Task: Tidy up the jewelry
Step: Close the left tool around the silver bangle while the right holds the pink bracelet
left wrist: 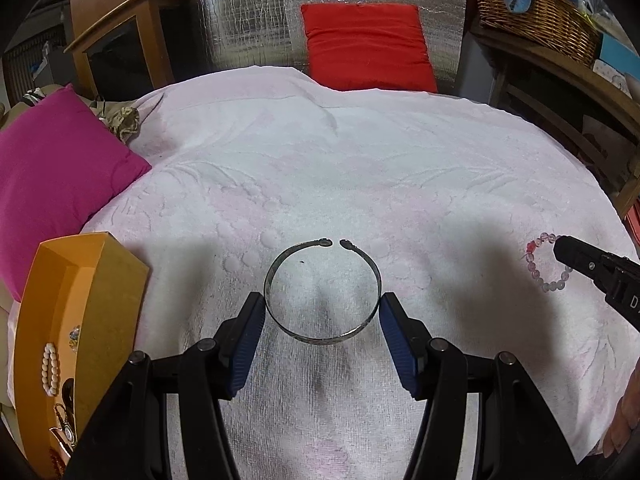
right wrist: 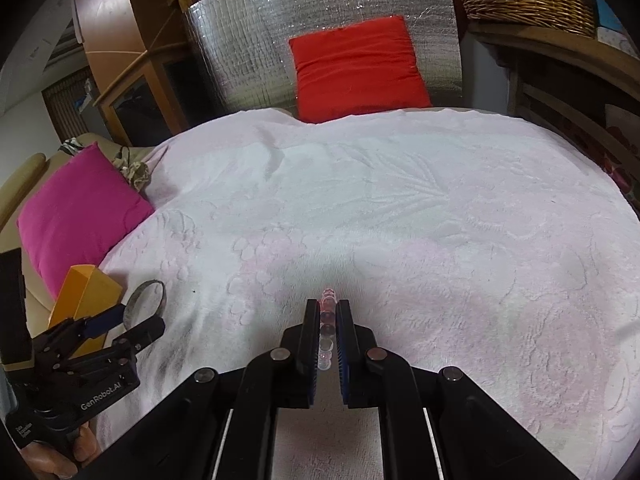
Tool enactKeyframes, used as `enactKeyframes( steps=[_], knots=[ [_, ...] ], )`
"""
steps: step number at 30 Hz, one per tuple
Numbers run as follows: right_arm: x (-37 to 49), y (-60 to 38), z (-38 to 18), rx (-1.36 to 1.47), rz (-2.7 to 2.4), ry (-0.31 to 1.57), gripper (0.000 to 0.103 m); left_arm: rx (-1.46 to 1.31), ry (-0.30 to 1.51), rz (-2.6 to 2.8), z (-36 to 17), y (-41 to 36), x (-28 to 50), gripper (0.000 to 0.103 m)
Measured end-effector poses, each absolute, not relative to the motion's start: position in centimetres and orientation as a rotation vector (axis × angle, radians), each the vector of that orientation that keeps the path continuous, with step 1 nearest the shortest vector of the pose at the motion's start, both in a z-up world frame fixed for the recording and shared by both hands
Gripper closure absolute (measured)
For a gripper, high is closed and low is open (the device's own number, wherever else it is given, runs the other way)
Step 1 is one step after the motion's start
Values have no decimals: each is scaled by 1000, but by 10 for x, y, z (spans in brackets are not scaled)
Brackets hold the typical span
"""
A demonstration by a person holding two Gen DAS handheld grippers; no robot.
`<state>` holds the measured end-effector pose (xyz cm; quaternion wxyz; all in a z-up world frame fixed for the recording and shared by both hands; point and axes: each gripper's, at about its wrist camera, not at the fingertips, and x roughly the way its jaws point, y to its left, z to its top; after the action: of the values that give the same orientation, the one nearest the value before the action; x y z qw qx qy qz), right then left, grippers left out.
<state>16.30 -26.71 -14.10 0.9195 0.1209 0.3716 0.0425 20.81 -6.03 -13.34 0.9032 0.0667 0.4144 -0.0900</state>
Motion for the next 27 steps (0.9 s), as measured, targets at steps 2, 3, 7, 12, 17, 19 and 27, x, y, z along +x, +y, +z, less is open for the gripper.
enactKeyframes(
  steps=[2, 3, 7, 12, 17, 19, 27],
  knots=[
    [163, -268, -141, 252, 85, 763, 94, 135, 855, -182, -133, -60, 208, 43],
    [162, -269, -141, 256, 83, 762, 94, 136, 854, -181, -133, -60, 208, 43],
    [162, -271, -142, 258, 82, 769, 94, 146, 856, -180, -134, -62, 208, 43],
    [161, -272, -142, 256, 79, 769, 94, 149, 857, -174, -135, -62, 209, 43],
    [161, -274, -142, 251, 77, 770, 94, 153, 860, -171, -137, -64, 210, 43],
    [161, -275, -143, 253, 76, 772, 94, 155, 860, -171, -137, -64, 210, 43],
    [158, -279, -143, 252, 68, 772, 94, 158, 863, -173, -138, -66, 210, 43]
  ],
)
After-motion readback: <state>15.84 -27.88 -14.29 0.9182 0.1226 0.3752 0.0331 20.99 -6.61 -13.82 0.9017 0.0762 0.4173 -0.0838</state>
